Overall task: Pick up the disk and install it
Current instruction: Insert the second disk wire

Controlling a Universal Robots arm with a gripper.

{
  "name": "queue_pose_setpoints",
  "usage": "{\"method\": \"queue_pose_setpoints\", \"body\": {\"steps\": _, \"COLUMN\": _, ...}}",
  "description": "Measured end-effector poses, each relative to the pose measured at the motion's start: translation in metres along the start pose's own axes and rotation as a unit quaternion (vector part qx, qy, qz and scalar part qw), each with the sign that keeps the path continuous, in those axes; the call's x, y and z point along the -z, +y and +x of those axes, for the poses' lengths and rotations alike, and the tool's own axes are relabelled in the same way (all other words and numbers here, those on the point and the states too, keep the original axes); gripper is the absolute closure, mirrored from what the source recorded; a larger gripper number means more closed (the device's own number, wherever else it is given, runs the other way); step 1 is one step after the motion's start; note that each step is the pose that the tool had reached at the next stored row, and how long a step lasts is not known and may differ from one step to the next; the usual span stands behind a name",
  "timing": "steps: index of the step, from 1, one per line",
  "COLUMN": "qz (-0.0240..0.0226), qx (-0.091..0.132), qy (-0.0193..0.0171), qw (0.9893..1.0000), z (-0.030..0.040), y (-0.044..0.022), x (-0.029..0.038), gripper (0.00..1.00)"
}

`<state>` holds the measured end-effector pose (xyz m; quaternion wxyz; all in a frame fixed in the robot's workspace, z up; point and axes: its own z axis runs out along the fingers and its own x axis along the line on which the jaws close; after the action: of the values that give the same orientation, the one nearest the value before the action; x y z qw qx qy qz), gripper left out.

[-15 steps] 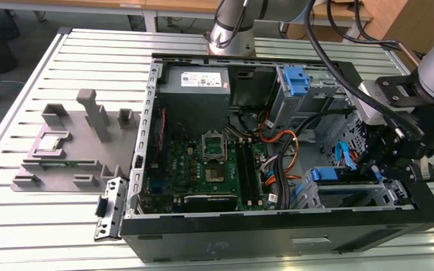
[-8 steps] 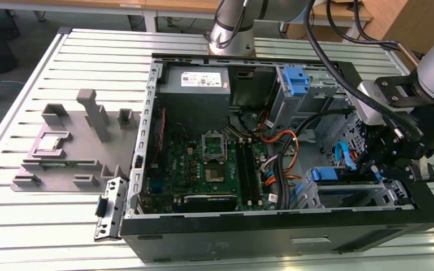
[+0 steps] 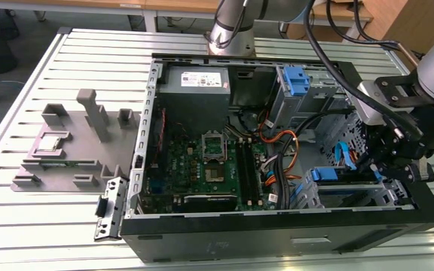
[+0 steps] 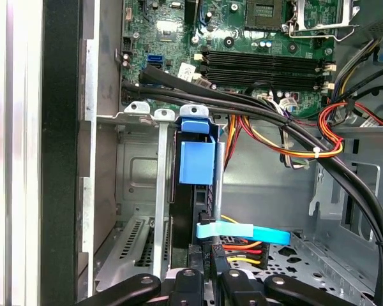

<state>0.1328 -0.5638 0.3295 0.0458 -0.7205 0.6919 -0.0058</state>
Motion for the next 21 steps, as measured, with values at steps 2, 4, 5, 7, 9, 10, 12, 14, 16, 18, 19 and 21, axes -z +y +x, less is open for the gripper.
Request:
{"method": "queue_pose_setpoints", "body": {"steps": 2, "qz": 0.0, "qx": 0.0, "qy": 0.0, "qw": 1.0, "z": 0.0, "y": 0.0, "x": 0.0, "gripper": 0.82}}
{"method": "queue_pose_setpoints", "body": {"steps": 4, "qz": 0.0, "qx": 0.0, "qy": 0.0, "qw": 1.0, "z": 0.0, "y": 0.0001, "x": -0.0002, "gripper": 0.82}}
{"method": "queue_pose_setpoints", "body": {"steps": 5, "qz": 0.0, "qx": 0.0, "qy": -0.0001, "qw": 1.0, "z": 0.0, "y": 0.0001, "x": -0.0007, "gripper": 0.82}}
{"method": "queue_pose_setpoints", "body": {"steps": 7, "qz": 0.0, "qx": 0.0, "qy": 0.0, "qw": 1.0, "z": 0.0001, "y": 0.0002, "x": -0.0015, "gripper": 0.82}}
{"method": "queue_pose_setpoints", "body": {"steps": 9, "qz": 0.0, "qx": 0.0, "qy": 0.0001, "qw": 1.0, "z": 0.0001, "y": 0.0002, "x": -0.0015, "gripper": 0.82}}
{"method": "queue_pose_setpoints", "body": {"steps": 10, "qz": 0.0, "qx": 0.0, "qy": 0.0001, "qw": 1.0, "z": 0.0001, "y": 0.0002, "x": -0.0016, "gripper": 0.82}}
{"method": "queue_pose_setpoints", "body": {"steps": 12, "qz": 0.0, "qx": 0.0, "qy": -0.0001, "qw": 1.0, "z": 0.0001, "y": 0.0003, "x": -0.0026, "gripper": 0.82}}
{"method": "queue_pose_setpoints", "body": {"steps": 14, "qz": 0.0, "qx": 0.0, "qy": 0.0004, "qw": 1.0, "z": 0.0002, "y": 0.0003, "x": -0.0035, "gripper": 0.82}}
{"method": "queue_pose_setpoints", "body": {"steps": 16, "qz": 0.0, "qx": 0.0, "qy": 0.0004, "qw": 1.0, "z": 0.0002, "y": 0.0003, "x": -0.0037, "gripper": 0.82}}
{"method": "queue_pose_setpoints", "body": {"steps": 18, "qz": 0.0, "qx": 0.0, "qy": 0.0, "qw": 1.0, "z": 0.0002, "y": 0.0004, "x": -0.0041, "gripper": 0.82}}
{"method": "queue_pose_setpoints", "body": {"steps": 19, "qz": 0.0, "qx": 0.0, "qy": 0.0001, "qw": 1.0, "z": 0.0002, "y": 0.0004, "x": -0.0041, "gripper": 0.82}}
{"method": "queue_pose_setpoints", "body": {"steps": 21, "qz": 0.0, "qx": 0.0, "qy": 0.0001, "qw": 1.0, "z": 0.0002, "y": 0.0004, "x": -0.0041, "gripper": 0.82}}
